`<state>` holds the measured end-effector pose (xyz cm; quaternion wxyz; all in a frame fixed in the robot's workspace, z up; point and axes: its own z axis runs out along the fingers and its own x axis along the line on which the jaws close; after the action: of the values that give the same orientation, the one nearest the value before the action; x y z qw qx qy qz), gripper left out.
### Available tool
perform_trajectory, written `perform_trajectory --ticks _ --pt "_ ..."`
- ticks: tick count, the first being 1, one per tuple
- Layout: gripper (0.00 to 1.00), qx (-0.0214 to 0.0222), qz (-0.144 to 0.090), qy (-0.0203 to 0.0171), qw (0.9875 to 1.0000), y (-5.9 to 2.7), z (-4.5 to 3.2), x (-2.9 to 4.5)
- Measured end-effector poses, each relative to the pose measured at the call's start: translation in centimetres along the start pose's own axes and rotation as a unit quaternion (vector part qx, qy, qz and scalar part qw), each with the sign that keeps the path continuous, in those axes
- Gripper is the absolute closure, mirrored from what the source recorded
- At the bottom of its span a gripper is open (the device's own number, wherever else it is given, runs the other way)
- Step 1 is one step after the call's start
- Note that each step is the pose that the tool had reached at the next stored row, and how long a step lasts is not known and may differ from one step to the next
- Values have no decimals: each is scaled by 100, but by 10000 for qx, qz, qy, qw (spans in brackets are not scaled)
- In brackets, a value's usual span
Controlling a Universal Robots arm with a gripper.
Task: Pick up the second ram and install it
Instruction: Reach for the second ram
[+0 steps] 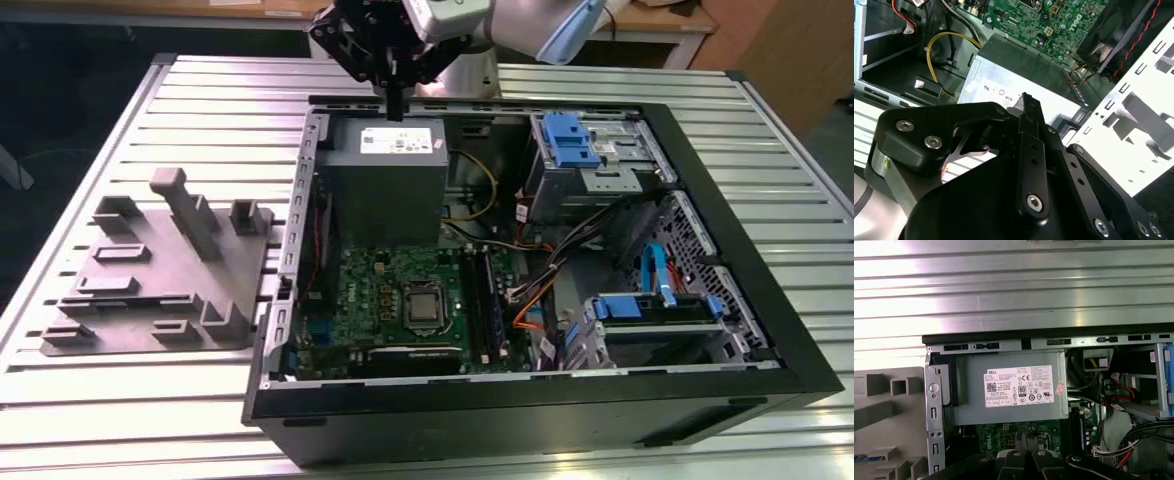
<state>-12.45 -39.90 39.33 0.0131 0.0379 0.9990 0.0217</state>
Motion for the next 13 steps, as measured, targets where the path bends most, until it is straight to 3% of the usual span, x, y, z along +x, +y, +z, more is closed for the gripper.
perform_trajectory --ticks 13 --pt "90 0 0 0 10000 -18 -1 233"
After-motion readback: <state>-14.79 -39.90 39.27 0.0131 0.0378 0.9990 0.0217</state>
